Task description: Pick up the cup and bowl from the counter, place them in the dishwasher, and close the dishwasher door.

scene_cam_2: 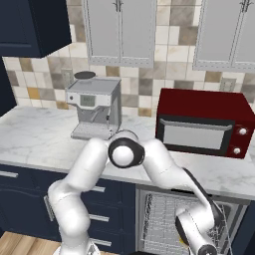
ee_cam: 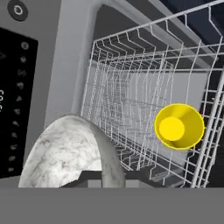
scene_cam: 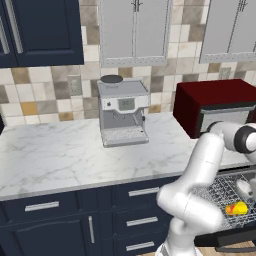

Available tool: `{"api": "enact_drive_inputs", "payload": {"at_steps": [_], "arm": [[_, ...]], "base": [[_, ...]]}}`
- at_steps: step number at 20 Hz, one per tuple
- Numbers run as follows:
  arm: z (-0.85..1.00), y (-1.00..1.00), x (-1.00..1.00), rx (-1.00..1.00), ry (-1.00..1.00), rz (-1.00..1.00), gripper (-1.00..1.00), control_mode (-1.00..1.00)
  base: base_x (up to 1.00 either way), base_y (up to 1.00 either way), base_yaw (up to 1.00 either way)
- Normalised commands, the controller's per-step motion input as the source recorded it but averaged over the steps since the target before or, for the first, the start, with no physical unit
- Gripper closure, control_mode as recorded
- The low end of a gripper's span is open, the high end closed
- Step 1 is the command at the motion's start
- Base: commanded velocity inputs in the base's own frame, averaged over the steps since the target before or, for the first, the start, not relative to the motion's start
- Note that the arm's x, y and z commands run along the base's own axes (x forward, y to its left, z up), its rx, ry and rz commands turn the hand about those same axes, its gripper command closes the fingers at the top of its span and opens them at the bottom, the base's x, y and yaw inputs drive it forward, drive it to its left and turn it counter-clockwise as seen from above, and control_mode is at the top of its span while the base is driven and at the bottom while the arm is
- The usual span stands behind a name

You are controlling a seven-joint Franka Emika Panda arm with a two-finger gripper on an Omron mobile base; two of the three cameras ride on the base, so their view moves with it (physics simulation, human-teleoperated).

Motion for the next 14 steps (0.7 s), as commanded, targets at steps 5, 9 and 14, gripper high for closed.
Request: {"api": "enact_drive_inputs", "payload": {"at_steps": [5, 9, 14], "arm": [[-0.37, -0.39, 0.06, -0.03, 0.00, 0.00, 1.00, -1.00], [-0.36, -0.40, 0.02, -0.01, 0.00, 0.00, 1.00, -1.00], [-0.57, -0.36, 0.12, 0.00, 0.00, 0.00, 1.00, -1.00]], "base": [[0.00, 0.00, 0.00], [0.00, 0.00, 0.00], [0.00, 0.00, 0.00]]}}
